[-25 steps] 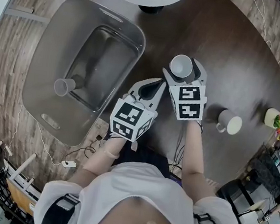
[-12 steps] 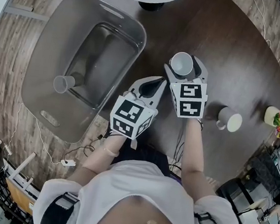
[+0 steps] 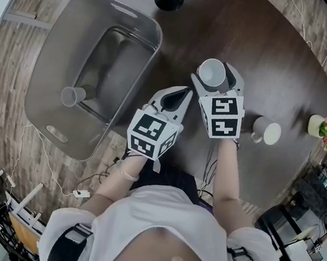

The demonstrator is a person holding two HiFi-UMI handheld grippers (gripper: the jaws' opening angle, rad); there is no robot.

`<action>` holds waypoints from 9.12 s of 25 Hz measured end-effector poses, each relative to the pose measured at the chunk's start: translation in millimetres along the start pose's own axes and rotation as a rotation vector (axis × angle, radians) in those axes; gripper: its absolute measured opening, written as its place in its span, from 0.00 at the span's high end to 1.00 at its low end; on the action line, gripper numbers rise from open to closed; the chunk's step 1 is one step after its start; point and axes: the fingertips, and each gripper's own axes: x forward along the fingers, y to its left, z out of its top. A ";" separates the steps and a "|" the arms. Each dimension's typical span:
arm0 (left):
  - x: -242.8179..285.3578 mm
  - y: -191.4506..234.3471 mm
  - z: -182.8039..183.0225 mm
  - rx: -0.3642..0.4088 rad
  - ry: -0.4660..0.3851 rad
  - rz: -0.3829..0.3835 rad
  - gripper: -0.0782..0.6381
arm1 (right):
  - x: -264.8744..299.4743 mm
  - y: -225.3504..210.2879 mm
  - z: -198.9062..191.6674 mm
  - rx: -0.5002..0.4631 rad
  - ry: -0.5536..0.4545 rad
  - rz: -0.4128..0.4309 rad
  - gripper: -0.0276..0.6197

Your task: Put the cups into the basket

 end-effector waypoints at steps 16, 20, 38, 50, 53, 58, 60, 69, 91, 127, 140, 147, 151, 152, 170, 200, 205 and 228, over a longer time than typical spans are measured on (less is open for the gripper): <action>-27.1 -45.5 -0.6 0.081 -0.043 -0.026 0.88 | -76.3 13.6 -13.7 0.002 -0.042 -0.030 0.36; -34.3 -60.2 -1.7 0.104 -0.057 -0.024 0.88 | -101.2 16.9 -21.3 -0.015 -0.048 -0.037 0.36; -76.6 -106.4 -15.4 0.180 -0.114 -0.001 0.88 | -186.4 53.5 -57.3 -0.079 -0.060 0.018 0.36; -80.7 -115.6 -21.0 0.218 -0.099 -0.011 0.88 | -197.3 71.1 -66.5 -0.127 -0.020 0.073 0.36; -80.3 -108.3 -15.4 0.214 -0.107 -0.003 0.88 | -189.8 70.8 -65.5 -0.146 -0.015 0.078 0.36; -83.2 -105.0 -6.1 0.217 -0.099 -0.004 0.88 | -185.4 74.4 -53.2 -0.164 -0.014 0.098 0.36; -86.0 -102.7 -1.0 0.212 -0.102 -0.010 0.88 | -183.5 75.7 -47.2 -0.172 -0.019 0.101 0.36; -124.4 -93.9 44.5 0.219 -0.180 0.005 0.88 | -181.7 93.0 -10.9 -0.201 -0.068 0.170 0.36; -293.7 1.7 113.9 0.173 -0.443 0.350 0.88 | -159.5 226.4 150.3 -0.558 -0.245 0.492 0.36; -410.5 202.8 122.4 0.031 -0.526 0.599 0.88 | -16.2 375.0 218.6 -0.706 -0.122 0.691 0.36; -405.3 281.0 97.0 -0.033 -0.451 0.621 0.88 | 60.8 367.4 165.4 -0.846 0.008 0.792 0.36; -393.1 296.3 95.6 -0.056 -0.439 0.590 0.88 | 77.6 368.4 140.2 -0.913 0.057 0.926 0.36; -391.9 301.1 91.7 -0.071 -0.434 0.586 0.88 | 82.1 372.5 127.1 -0.959 0.061 0.995 0.36; -391.7 302.2 90.7 -0.073 -0.433 0.586 0.88 | 84.9 372.4 123.6 -0.983 0.061 1.005 0.36; -385.3 310.2 85.3 -0.105 -0.428 0.582 0.88 | 113.2 377.4 87.2 -1.143 0.033 1.075 0.36; -405.2 292.5 101.5 -0.081 -0.488 0.572 0.88 | 60.4 373.4 129.2 -1.135 -0.043 0.986 0.36; -407.4 279.5 116.8 -0.036 -0.499 0.557 0.88 | 52.2 369.4 170.4 -0.920 -0.170 0.856 0.66; -361.4 194.7 157.7 0.117 -0.479 0.360 0.88 | -31.9 343.6 274.7 -0.213 -0.452 0.596 0.94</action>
